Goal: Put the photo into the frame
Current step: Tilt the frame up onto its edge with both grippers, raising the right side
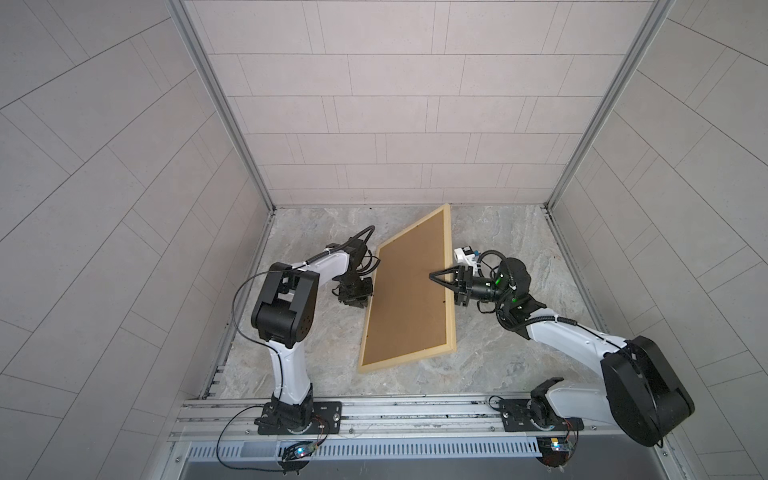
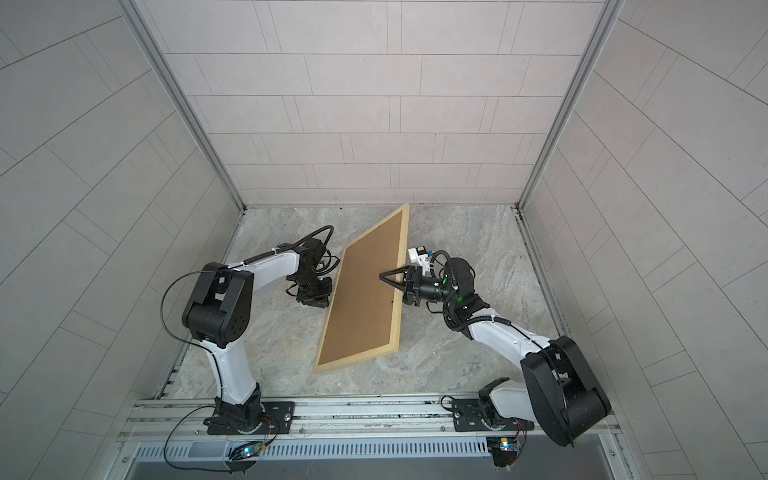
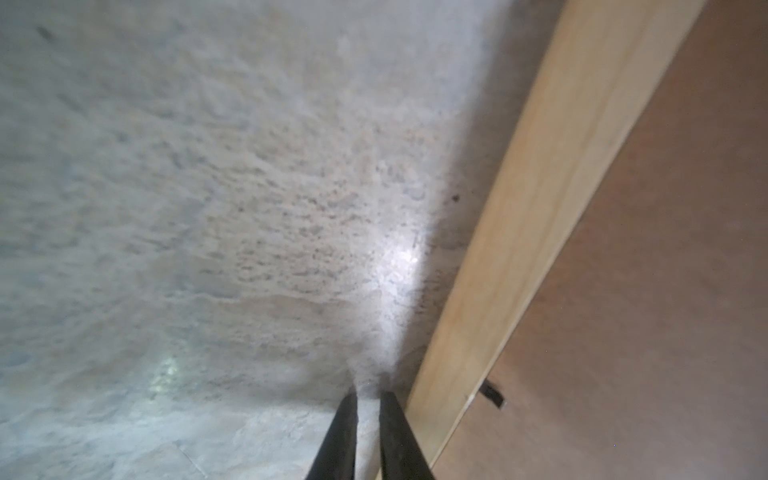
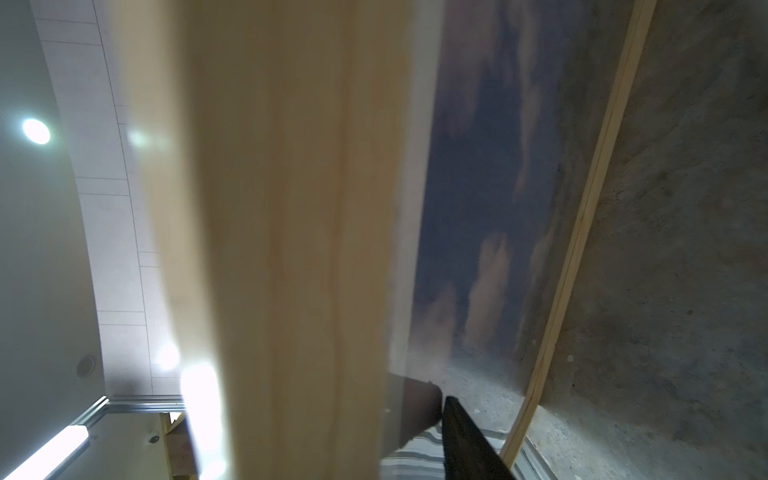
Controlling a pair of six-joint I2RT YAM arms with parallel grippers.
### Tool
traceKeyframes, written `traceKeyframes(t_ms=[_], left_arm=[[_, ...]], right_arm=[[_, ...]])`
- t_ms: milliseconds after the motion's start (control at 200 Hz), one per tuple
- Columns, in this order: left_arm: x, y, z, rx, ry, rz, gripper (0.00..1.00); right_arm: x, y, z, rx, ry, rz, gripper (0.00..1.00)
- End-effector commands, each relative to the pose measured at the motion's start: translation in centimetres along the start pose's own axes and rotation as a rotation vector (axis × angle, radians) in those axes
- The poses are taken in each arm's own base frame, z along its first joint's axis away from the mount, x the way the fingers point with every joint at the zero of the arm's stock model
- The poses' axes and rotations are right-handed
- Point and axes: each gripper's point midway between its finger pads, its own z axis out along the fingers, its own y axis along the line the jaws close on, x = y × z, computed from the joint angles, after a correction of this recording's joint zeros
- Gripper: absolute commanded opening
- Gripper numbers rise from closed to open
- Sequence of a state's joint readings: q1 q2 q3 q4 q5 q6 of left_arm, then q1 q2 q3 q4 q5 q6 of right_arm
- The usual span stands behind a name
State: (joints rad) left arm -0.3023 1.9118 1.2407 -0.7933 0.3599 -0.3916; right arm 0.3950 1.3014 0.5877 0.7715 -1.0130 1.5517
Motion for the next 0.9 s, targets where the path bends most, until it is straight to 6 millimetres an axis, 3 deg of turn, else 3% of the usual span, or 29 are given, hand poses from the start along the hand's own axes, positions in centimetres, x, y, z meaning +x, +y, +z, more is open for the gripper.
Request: traceKeyframes(t_ms=[0, 150, 270, 395, 465, 665, 891], left_arm=[[0.8, -2.7, 0.0, 0.126, 0.034, 0.042, 0.19], [1.3, -3.2, -0.6, 0.150, 0.038, 0.057, 0.19], [1.5, -3.3, -1.5, 0.151, 0.040, 0.078, 0.19], [1.3, -4.3, -2.8, 0.199, 0.015, 0.092, 0.20], [1.0, -5.0, -4.1, 0.236, -0.007, 0.099, 0.23], [0.1, -5.7, -9.9, 0.329, -0.103, 0.091, 0.37], [-0.3, -6.1, -18.5, 0.373, -0.312, 0.081, 0.50]], right_arm=[[-0.3, 6.6, 0.5, -0.155, 0.000, -0.131, 0.58], [-0.3, 8.2, 0.8, -0.088, 0.001, -0.243, 0.67], [0.1, 10.8, 1.1, -0.112, 0.011, -0.300, 0.72], [0.3, 10.7, 1.8, -0.103, 0.010, -0.311, 0.71], [0.5, 10.4, 2.5, -0.104, 0.028, -0.304, 0.64], [0.5, 10.7, 3.9, -0.146, 0.048, -0.289, 0.48], [0.6, 12.4, 5.4, -0.184, 0.074, -0.321, 0.47]])
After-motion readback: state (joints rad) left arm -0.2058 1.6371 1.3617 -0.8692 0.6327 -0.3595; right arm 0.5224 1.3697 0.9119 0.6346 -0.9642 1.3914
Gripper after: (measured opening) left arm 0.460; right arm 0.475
